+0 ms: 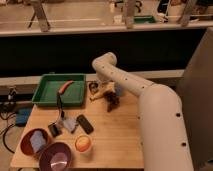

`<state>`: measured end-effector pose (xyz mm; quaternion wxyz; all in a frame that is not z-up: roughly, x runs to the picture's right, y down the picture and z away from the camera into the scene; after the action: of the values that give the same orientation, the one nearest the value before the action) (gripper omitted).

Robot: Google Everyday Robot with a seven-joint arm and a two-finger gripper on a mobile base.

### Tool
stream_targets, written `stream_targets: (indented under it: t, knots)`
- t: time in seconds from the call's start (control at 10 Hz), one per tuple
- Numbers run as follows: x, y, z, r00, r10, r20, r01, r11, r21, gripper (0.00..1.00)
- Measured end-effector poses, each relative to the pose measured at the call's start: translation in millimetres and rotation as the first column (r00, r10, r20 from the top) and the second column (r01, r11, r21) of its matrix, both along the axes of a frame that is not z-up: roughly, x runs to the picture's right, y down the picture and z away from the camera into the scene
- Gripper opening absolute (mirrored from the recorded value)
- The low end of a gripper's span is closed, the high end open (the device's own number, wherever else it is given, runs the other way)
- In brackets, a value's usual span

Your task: Place banana in purple bowl

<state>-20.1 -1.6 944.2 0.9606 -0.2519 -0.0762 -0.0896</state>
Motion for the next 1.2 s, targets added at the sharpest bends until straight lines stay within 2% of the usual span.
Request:
stream_targets:
  t: [0.2,0.4,0.8,1.2]
  knots:
    - [-8.5,6.1,3.8,1.000,0.024,-0.006,-0.024,0.9993,-0.027,0.80]
    - [-1.5,9.4,6.4,0.998,0.057,-0.020,-0.058,0.9976,-0.037,0.80]
    - [9.4,21.1,19.4,0.983,0.174,-0.053,-0.177,0.9822,-0.061,0.80]
    - [8.2,30.4,29.9,0.966,0.241,-0.092,-0.249,0.9654,-0.079,0.80]
